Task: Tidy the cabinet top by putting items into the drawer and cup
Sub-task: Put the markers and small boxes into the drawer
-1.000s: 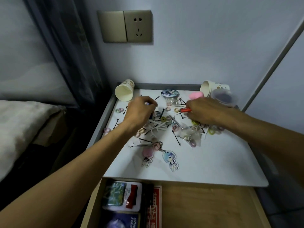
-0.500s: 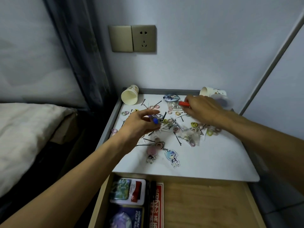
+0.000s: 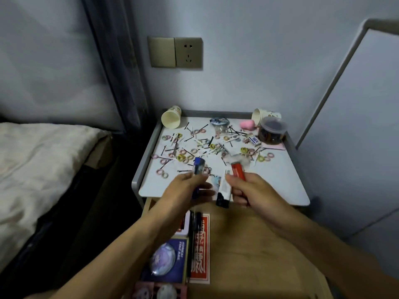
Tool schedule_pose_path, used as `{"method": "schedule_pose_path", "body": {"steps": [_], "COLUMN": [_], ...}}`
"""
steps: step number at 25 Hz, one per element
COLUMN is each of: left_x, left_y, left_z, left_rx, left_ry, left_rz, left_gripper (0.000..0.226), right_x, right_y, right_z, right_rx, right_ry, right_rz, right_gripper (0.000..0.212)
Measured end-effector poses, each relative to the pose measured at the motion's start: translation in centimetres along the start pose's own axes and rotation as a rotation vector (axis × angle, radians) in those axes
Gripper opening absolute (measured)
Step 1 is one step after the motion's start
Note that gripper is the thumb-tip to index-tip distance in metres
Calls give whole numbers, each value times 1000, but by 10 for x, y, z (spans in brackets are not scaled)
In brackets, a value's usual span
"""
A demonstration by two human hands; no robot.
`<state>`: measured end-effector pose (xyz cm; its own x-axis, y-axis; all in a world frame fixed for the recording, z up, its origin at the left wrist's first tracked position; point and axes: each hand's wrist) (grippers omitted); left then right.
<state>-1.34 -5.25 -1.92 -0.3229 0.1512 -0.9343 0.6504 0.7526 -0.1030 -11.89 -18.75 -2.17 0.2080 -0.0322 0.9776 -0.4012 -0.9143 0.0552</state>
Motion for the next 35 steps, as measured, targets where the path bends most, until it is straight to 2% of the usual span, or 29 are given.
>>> {"method": "schedule_pose_path", "body": {"steps": [4,10,15,19,20,27,32,35], "left_x": [31,35,37,38,38,34,39,43], "left_y": [-2,-2,0,1,2,5,4,5], "left_z": [-14,-2,2,0,1,3,8,10], "left_rx": [220,260,324,349,348,46,35,42], "left_ry": [40,-18,17,-12,-21,-75,-67,-138], "left_rz": [-13,98,185,157,139,9,-112,-142], "left_gripper": [26,16,19,5,10,20,16,13], "right_x": [-22,-36,-37,-43,-43,-49,-49,-51], "right_y": [-11,-14,-3,-1,-2,6,-1,-7], "right_z": [-14,7,10,11,12,19,16,15], "right_rx": [19,-68,-69,-28,-28,-82,-21,23], "right_ry": [-16,-43,-126,-183,-195,-316,-387,-443], "right_rz": [-41,-196,15,72,115,668,888,1029], "right_gripper": [21,33,13,13,13,18,3,20]}}
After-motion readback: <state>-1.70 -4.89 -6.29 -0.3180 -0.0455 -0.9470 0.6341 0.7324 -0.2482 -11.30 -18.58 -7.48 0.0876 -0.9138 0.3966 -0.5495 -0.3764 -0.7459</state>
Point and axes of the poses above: each hand's wrist, its own z-axis towards the middle knuckle, its own y-axis out of the back of the hand, x = y × z, and after that the axes turned 1 degree about z, right-handed
